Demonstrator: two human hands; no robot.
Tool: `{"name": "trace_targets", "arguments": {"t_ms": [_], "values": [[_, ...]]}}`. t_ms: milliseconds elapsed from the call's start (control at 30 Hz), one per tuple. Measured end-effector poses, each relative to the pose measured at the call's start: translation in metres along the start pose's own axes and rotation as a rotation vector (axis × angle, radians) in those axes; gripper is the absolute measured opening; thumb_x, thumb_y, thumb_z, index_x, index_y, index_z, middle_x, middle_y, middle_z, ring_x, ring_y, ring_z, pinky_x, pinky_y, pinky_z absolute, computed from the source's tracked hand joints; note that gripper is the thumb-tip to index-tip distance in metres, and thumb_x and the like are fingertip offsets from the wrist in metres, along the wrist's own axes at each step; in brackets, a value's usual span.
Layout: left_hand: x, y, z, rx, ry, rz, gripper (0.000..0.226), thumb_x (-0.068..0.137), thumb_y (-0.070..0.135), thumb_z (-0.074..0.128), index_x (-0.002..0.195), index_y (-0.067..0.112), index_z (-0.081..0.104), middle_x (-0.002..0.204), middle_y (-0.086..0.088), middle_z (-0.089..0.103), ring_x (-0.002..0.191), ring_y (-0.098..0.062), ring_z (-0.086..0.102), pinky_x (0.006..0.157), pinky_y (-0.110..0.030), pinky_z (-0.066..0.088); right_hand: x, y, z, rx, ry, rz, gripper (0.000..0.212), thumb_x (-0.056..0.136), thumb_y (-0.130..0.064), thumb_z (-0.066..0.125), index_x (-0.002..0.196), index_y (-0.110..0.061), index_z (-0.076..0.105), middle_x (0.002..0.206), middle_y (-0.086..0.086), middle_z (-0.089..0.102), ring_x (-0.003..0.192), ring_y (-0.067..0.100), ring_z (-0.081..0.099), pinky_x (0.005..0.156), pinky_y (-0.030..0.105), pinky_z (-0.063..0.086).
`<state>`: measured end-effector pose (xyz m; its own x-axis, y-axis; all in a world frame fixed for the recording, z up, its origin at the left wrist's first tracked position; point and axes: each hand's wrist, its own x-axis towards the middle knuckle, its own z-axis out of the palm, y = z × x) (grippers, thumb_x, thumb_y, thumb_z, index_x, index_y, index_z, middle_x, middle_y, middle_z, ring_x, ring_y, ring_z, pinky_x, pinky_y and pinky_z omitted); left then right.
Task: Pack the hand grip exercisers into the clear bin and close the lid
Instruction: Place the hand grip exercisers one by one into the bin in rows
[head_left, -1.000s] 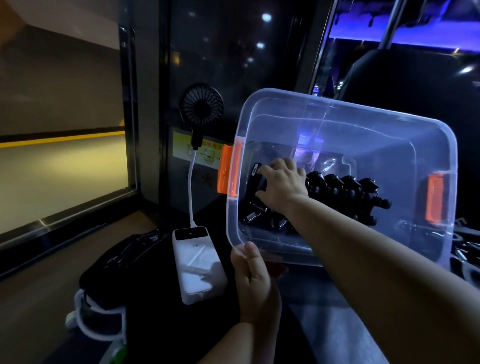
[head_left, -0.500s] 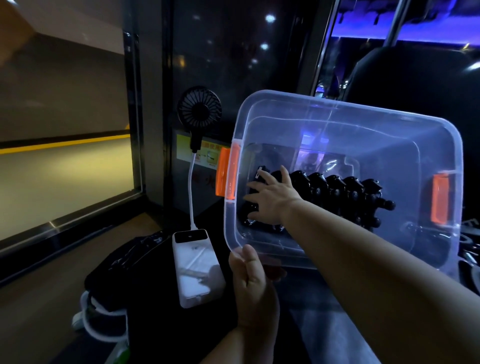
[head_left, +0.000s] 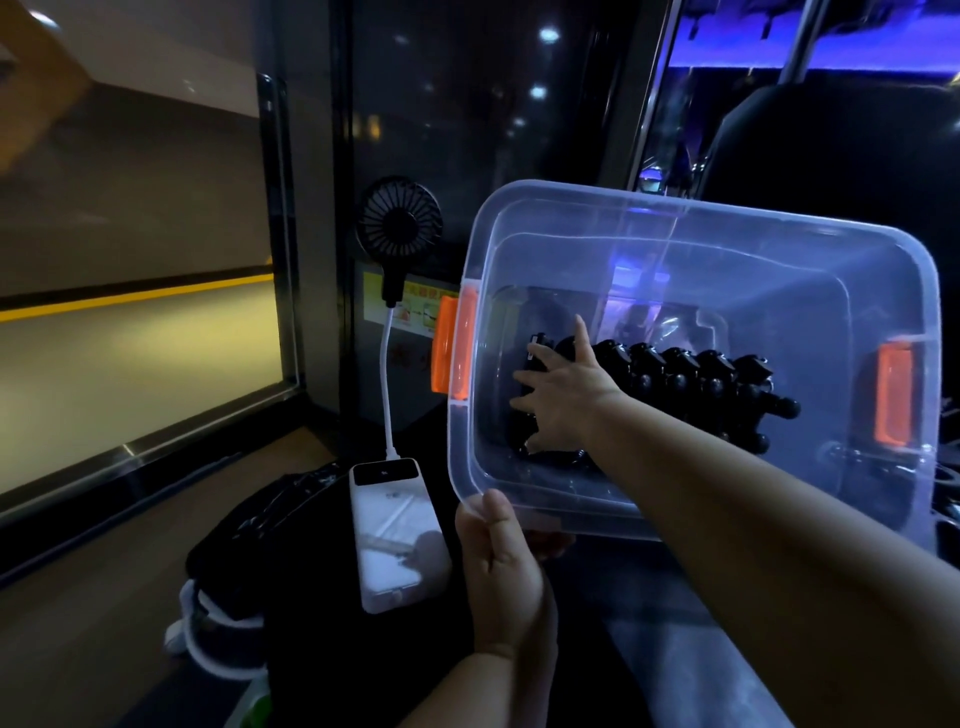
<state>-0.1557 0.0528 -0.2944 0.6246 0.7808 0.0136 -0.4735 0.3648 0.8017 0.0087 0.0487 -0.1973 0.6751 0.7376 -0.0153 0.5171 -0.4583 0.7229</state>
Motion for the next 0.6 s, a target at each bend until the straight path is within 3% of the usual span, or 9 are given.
{"name": "trace_targets", "arguments": {"t_ms": [167, 267, 467, 600], "values": [[0.0031, 0.0001, -0.0018, -0.023, -0.041, -0.017, 0.028, 0.101, 0.031, 0.036, 0.086, 0.009, 0.046, 0.062, -0.011, 0.065, 0.056, -0.030, 0.064, 0.054, -0.033, 0.054, -0.0015, 0.0000, 0.0047, -0.002, 0.064, -0.003, 0.067, 0.086, -0.076, 0.018, 0.144, -0.045, 0.033, 0.157, -0.011, 0.021, 0.148, 0.022, 0.000, 0.091, 0.075, -0.024], [0.0020, 0.0008, -0.0019, -0.016, -0.044, -0.008, 0.029, 0.101, 0.029, 0.036, 0.083, 0.009, 0.046, 0.061, -0.012, 0.065, 0.055, -0.030, 0.064, 0.056, -0.038, 0.055, -0.0027, -0.0016, 0.0041, 0.019, 0.080, 0.004, 0.061, 0.089, -0.071, 0.020, 0.142, -0.045, 0.037, 0.156, -0.012, 0.025, 0.148, 0.022, 0.002, 0.092, 0.074, -0.025], [-0.0001, 0.0068, -0.0008, 0.002, -0.033, -0.009, 0.027, 0.102, 0.027, 0.034, 0.084, 0.010, 0.045, 0.063, -0.015, 0.063, 0.054, -0.026, 0.063, 0.052, -0.032, 0.054, -0.0051, -0.0026, 0.0063, 0.098, 0.119, 0.032, 0.057, 0.089, -0.067, 0.030, 0.139, -0.043, 0.041, 0.156, -0.010, 0.025, 0.146, 0.020, 0.005, 0.107, 0.065, -0.006], [-0.0006, 0.0067, -0.0023, 0.019, -0.023, -0.020, 0.027, 0.102, 0.027, 0.036, 0.086, 0.008, 0.047, 0.077, -0.025, 0.064, 0.060, -0.026, 0.065, 0.051, -0.025, 0.053, -0.0037, -0.0033, 0.0082, 0.106, 0.174, 0.053, 0.056, 0.086, -0.067, 0.034, 0.136, -0.043, 0.045, 0.152, -0.010, 0.032, 0.144, 0.018, 0.011, 0.106, 0.059, 0.005]]}}
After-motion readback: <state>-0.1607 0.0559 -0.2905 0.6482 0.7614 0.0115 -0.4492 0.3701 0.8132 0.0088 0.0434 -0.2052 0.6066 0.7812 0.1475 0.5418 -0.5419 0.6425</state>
